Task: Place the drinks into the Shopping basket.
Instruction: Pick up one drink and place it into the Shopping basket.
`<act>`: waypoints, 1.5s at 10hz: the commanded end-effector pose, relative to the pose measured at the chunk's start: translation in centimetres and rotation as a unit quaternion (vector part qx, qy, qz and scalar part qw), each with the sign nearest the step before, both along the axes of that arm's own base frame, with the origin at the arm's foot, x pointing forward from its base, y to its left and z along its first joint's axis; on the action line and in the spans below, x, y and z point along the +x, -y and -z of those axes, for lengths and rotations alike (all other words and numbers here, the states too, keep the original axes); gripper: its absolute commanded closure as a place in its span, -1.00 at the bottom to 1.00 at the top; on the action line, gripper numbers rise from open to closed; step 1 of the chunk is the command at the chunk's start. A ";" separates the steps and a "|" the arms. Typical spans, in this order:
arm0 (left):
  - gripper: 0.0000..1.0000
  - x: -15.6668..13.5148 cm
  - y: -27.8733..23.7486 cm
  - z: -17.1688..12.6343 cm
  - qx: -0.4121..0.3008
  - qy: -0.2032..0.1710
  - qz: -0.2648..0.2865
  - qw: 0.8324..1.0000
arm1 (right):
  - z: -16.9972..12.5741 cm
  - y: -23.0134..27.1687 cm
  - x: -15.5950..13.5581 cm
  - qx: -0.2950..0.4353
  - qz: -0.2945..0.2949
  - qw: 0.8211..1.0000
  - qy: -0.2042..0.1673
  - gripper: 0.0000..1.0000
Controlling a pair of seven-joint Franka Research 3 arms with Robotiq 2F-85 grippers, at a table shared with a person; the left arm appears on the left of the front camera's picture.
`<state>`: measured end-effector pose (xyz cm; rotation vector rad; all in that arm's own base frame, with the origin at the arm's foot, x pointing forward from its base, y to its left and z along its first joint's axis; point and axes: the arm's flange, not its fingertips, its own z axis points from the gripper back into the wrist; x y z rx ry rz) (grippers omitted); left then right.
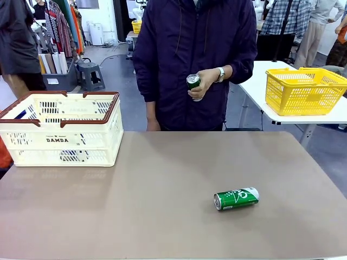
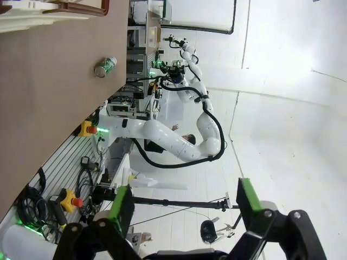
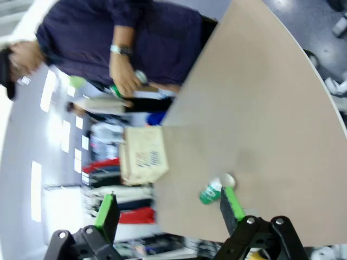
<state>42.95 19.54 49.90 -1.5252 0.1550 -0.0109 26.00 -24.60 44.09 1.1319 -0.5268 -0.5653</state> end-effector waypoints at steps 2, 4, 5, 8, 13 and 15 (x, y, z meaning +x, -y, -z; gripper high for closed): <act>-1.00 -0.3 -0.1 -0.3 -0.008 -0.003 -0.005 1.000 | -4.7 -13.2 2.5 -0.248 -0.142 0.957 -0.044 -1.00; -1.00 -0.3 -0.1 -0.3 -0.008 -0.003 -0.005 1.000 | -4.0 -23.0 3.8 -0.409 -0.252 0.876 -0.040 -1.00; -1.00 -0.3 -0.1 -0.3 -0.008 -0.003 -0.005 1.000 | -3.1 -26.9 3.7 -0.462 -0.297 0.835 -0.024 -1.00; -1.00 -0.3 -0.1 -0.3 -0.008 -0.003 -0.005 1.000 | 0.6 -34.9 0.3 -0.515 -0.385 0.766 0.004 -1.00; -1.00 -0.3 -0.1 -0.3 -0.008 -0.003 -0.005 1.000 | -3.3 -36.6 5.5 -0.528 -0.402 0.748 -0.005 -1.00; -1.00 -0.3 -0.1 -0.3 -0.008 -0.003 -0.005 1.000 | -5.2 -23.8 6.3 -0.396 -0.367 0.841 0.042 -1.00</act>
